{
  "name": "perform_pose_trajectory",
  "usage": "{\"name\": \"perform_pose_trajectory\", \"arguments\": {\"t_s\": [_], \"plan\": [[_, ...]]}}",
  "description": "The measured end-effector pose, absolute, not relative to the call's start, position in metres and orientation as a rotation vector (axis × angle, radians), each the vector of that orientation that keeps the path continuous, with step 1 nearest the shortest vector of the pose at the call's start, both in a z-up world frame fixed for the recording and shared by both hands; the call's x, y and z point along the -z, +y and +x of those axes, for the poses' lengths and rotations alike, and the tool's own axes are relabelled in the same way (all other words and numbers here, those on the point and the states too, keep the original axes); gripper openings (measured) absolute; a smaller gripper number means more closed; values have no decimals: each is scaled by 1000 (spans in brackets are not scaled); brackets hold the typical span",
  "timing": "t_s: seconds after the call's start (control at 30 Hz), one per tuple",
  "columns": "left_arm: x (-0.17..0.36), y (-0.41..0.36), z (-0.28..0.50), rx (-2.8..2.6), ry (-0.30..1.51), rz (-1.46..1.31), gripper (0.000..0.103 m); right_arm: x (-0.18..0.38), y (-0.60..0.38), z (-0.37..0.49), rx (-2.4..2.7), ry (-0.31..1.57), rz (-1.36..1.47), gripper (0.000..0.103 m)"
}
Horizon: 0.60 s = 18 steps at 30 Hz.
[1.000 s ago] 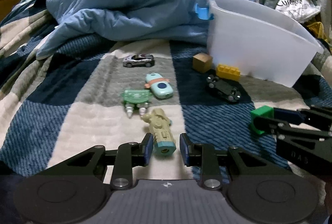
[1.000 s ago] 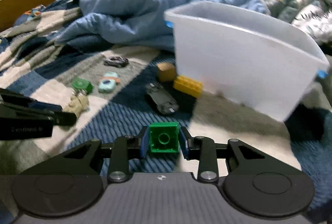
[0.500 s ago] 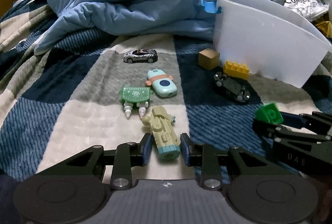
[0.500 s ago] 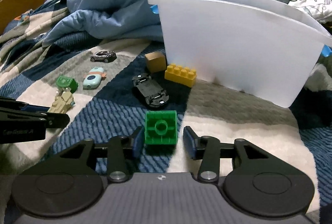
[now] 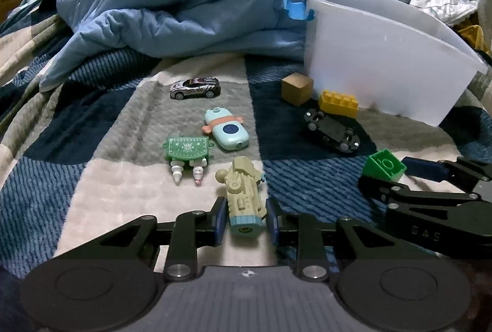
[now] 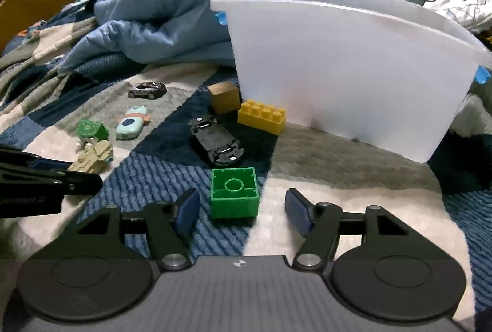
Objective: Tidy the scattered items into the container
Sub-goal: 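Grasp the beige figure with the left gripper while the right grasps the green Lego brick, then carry both toys over the white box and open both grippers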
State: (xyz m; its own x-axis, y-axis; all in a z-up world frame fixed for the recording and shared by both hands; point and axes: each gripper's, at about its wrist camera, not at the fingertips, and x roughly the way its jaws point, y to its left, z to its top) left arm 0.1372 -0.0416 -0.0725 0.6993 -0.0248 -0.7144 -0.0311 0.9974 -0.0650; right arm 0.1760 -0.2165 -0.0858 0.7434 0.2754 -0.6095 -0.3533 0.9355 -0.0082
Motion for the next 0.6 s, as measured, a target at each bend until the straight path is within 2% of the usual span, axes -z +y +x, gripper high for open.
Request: {"name": "perform_pose_trajectory", "arguments": {"t_s": [0.03,0.1,0.27,0.6], "plan": [[71,-43,137,0,789,-65,30,86,-216,178,-347,652,-130,47],[64,-47,134,9,762,-38,30,85,-216,178,-356,656,-135,34],[38,-60,129,46,692,-14,26,79,-224,171,-331,641,-129,34],[4,-91,125,118,606,-2,25,57,-246,162,-279,584,-129,34]]}}
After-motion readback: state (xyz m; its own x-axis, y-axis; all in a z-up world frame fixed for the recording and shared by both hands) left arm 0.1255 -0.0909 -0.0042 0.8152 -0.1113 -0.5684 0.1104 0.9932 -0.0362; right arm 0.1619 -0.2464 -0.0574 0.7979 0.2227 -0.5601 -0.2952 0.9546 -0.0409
